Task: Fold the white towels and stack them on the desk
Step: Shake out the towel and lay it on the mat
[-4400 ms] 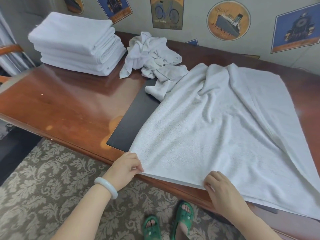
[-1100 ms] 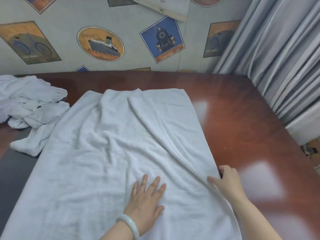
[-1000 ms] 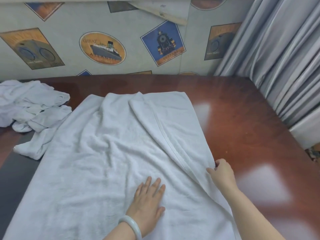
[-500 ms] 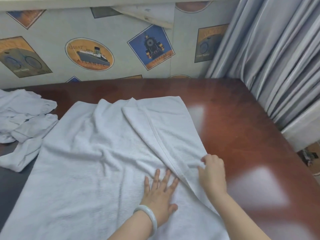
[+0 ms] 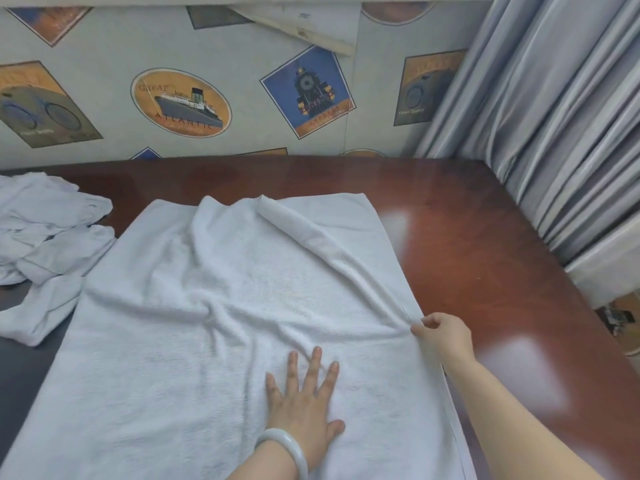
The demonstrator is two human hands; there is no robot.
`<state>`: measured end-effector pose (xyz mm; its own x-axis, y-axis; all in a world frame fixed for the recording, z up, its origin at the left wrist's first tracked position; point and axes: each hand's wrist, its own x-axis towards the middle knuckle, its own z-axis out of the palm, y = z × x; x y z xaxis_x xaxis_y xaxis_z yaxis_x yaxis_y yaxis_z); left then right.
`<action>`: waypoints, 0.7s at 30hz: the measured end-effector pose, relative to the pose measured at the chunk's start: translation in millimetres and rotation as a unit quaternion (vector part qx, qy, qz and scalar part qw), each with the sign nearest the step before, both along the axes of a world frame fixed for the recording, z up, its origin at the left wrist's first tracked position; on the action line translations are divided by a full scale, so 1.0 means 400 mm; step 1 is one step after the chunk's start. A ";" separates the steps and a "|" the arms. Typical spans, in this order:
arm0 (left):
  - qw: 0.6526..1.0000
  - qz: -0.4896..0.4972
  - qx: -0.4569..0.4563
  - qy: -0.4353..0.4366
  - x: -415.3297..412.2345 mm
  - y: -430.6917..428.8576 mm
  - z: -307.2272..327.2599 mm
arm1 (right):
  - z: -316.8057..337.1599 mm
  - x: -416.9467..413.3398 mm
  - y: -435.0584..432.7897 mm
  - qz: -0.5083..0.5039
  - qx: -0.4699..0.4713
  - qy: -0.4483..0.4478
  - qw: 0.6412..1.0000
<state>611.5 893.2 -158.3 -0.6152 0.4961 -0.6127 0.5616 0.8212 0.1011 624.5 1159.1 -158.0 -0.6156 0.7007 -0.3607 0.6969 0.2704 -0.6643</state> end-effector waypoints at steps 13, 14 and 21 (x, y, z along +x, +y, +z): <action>0.997 -0.028 0.071 0.016 -0.161 -0.233 0.055 | -0.005 -0.093 -0.187 0.140 0.328 0.023 0.934; 0.997 -0.004 0.056 0.043 -0.180 -0.268 0.052 | -0.017 -0.105 -0.252 0.211 0.333 0.060 0.917; 0.996 0.091 -0.010 -0.024 -0.295 -0.488 0.029 | -0.120 -0.135 -0.415 0.375 0.306 -0.018 0.875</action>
<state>493.4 697.9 -146.5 -0.6630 0.3675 -0.6522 0.3987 0.9107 0.1079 570.4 993.2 -205.9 -0.9812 0.1721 -0.0871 0.1873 0.9583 -0.2160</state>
